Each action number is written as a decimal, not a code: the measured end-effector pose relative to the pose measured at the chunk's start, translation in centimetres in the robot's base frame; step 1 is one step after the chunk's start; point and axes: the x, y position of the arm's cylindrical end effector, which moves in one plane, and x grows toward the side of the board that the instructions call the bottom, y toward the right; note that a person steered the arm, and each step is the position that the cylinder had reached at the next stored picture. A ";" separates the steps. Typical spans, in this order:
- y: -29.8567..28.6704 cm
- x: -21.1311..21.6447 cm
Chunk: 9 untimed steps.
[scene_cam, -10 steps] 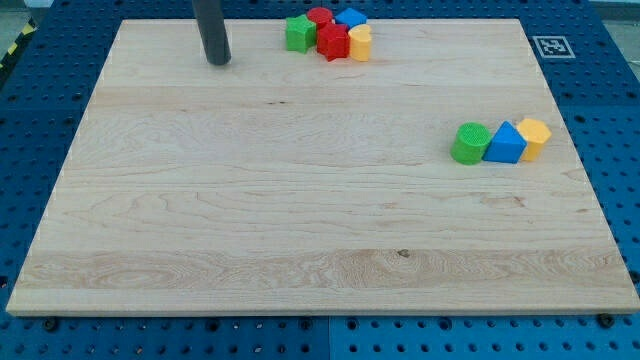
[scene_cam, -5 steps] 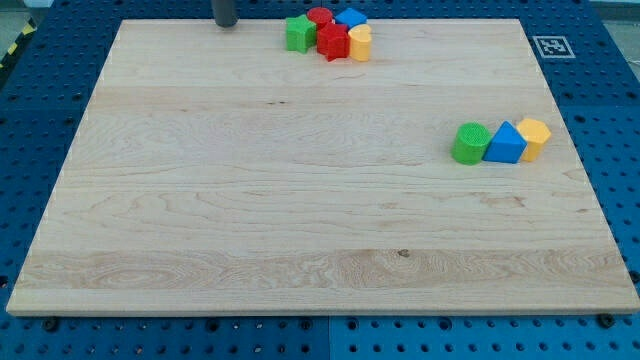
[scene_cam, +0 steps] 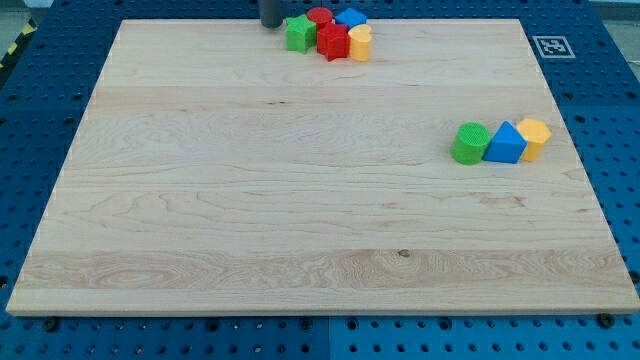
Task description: Move red circle along with red star to the center
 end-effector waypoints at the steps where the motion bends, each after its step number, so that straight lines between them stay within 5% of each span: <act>1: 1.2 0.0; 9: 8.9 0.1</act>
